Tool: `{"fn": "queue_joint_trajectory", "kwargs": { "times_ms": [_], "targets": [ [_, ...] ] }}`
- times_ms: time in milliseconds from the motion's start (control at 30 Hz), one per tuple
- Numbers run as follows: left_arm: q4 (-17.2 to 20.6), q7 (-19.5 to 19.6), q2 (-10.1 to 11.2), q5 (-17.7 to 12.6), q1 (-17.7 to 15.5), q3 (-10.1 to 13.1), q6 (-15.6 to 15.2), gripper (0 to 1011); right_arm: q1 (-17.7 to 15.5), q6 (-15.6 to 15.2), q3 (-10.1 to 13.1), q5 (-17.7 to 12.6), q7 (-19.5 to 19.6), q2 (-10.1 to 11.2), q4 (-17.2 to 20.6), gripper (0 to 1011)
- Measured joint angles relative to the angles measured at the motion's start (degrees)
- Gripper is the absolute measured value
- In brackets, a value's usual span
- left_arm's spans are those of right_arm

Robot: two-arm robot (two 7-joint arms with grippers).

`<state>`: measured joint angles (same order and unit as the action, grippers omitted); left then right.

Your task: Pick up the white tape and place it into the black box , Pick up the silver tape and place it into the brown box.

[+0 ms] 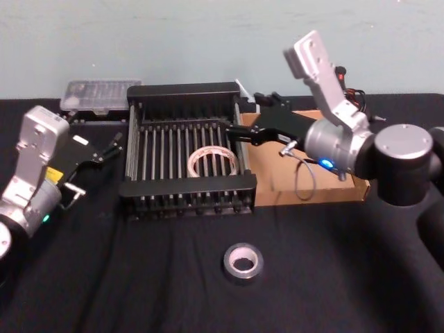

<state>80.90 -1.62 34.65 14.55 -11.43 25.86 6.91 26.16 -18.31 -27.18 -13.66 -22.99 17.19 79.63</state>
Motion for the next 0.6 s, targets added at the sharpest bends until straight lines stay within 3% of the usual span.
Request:
{"fn": "queue_joint_trajectory", "kwargs": {
  "times_ms": [233, 433, 600],
  "targets": [
    [0.0, 0.0, 0.0, 0.0, 0.0, 0.0, 0.0, 1001, -3.4, -3.0, 1.8, -1.8, -1.0, 3.7, 6.1, 1003],
    [0.0, 0.0, 0.0, 0.0, 0.0, 0.0, 0.0, 1001, -7.6, -5.8, 2.6, -4.0, -2.8, 8.8, 12.9, 1003],
    [0.0, 0.0, 0.0, 0.0, 0.0, 0.0, 0.0, 1001, -10.5, -7.2, 2.9, -5.7, -4.0, 11.7, 16.2, 1003]
  ]
}}
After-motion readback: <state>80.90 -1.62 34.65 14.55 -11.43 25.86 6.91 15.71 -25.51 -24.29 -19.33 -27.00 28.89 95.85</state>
